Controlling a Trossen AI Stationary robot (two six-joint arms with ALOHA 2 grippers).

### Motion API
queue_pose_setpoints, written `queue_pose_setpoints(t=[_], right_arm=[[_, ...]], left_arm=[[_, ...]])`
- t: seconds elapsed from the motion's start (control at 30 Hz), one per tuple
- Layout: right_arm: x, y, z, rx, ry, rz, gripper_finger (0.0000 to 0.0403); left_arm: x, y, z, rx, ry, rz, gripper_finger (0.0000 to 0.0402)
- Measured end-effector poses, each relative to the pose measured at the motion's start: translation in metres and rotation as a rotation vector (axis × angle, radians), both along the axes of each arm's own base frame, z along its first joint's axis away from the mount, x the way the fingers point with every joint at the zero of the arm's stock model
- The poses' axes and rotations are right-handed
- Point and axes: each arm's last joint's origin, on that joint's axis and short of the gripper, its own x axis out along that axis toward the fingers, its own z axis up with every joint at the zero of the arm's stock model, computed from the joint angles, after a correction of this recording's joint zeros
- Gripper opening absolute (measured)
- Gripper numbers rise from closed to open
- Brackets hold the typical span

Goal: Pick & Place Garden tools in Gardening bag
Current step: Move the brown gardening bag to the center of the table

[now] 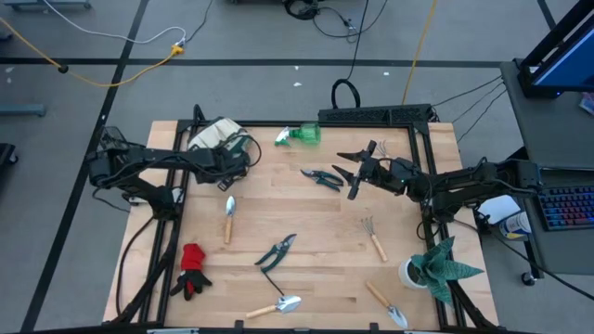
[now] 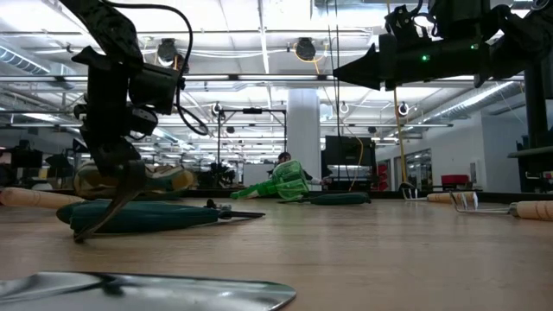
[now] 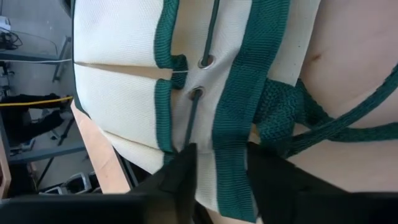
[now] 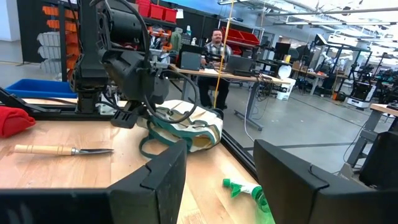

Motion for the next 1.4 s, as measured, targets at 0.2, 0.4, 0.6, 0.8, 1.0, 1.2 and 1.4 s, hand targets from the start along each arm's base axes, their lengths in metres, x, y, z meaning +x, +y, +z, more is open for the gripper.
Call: queue_pose_setpoints(t=[0.2, 0.4, 0.6, 0.8, 1.0, 1.2, 1.4], right_arm=[[0.0, 0.0, 0.0, 0.0, 0.0, 0.0, 0.018], [0.0, 0.0, 0.0, 0.0, 0.0, 0.0, 0.018], [0.0, 0.0, 0.0, 0.0, 0.0, 0.0, 0.018], [0.0, 0.0, 0.0, 0.0, 0.0, 0.0, 0.018], [0.0, 0.0, 0.0, 0.0, 0.0, 0.001, 0.018], [0.0, 0.0, 0.0, 0.0, 0.0, 0.001, 0.018], [0.0, 0.0, 0.0, 0.0, 0.0, 0.001, 0.018]], left_arm=[[0.0, 0.0, 0.0, -0.001, 0.001, -0.001, 0.0014], [0.002, -0.002, 0.001, -0.009, 0.002, -0.02, 0.0012], [0.017, -0.003, 0.022, 0.0, -0.04, -0.06, 0.0012], [0.038, -0.006, 0.055, 0.025, -0.114, -0.113, 0.0007], [0.056, -0.014, 0.085, 0.05, -0.193, -0.197, 0.0005], [0.068, -0.025, 0.11, 0.067, -0.258, -0.275, 0.0009], [0.077, -0.037, 0.128, 0.076, -0.313, -0.343, 0.0011]])
